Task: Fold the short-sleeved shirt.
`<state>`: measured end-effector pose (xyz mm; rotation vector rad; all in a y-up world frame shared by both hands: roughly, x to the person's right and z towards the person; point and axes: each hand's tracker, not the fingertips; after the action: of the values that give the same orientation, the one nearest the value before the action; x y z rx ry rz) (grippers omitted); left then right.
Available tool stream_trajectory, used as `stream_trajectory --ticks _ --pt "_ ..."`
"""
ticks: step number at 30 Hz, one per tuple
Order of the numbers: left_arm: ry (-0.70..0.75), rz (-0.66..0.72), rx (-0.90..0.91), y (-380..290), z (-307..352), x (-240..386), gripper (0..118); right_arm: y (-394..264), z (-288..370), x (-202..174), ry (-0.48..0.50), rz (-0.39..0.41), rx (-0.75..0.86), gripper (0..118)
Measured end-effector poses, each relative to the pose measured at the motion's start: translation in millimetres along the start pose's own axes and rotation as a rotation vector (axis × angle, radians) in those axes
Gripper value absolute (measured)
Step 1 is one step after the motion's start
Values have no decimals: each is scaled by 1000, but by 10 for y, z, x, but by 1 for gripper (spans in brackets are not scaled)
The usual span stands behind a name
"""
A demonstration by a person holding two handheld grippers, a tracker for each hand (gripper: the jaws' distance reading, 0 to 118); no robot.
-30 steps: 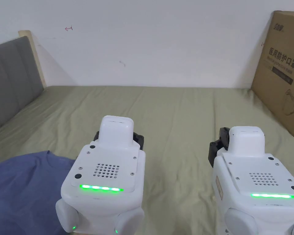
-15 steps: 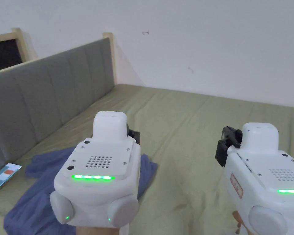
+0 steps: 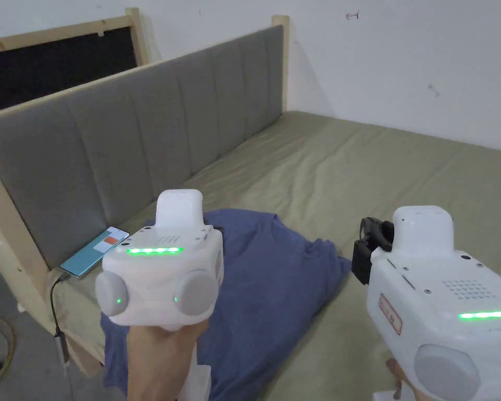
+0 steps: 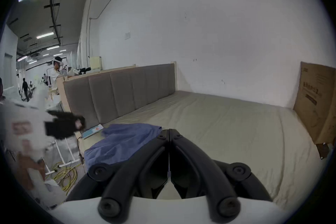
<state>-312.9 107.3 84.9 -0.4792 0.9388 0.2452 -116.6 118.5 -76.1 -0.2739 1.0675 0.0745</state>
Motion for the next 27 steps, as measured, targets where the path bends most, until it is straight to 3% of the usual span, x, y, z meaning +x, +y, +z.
stream_trajectory --ticks 3,4,7,8,9,12,15,17,19,20,21,23,27 --pt "-30 15 -174 -201 -633 66 0 -103 -74 100 -18 1 -40 0" --pt "-39 8 -232 -265 -800 91 7 -141 -107 131 -25 8 -57 0" --pt "-61 -32 -434 -467 -1321 173 94 -270 -235 236 -42 7 -120 0" --pt "-95 -31 -441 -540 -1437 203 114 -319 -290 275 -45 0 -140 0" --pt "-105 -26 -431 -591 -1506 236 115 -370 -355 315 -47 -13 -163 0" --pt "-91 -33 -470 -646 -1748 331 113 -498 -513 418 -43 -67 -224 0" --pt "-97 -14 -538 -693 -2039 364 112 -586 -621 457 -50 -57 -257 0" --pt "-105 -31 -666 -793 -2288 384 98 -625 -674 478 -54 -49 -279 0" --pt "-103 -89 -647 -780 -2307 423 96 -642 -694 500 -49 -64 -291 0" --pt "-93 -81 -668 -674 -2264 421 81 -648 -697 513 -44 -78 -293 0" --pt "-125 -73 -655 -623 -2222 396 58 -648 -697 527 -38 -93 -291 0" --pt "-140 -84 -600 -586 -2125 403 4 -659 -712 552 -42 -113 -292 0" --pt "-155 -31 -625 -594 -2176 306 4 -642 -650 616 -54 -129 -284 0"
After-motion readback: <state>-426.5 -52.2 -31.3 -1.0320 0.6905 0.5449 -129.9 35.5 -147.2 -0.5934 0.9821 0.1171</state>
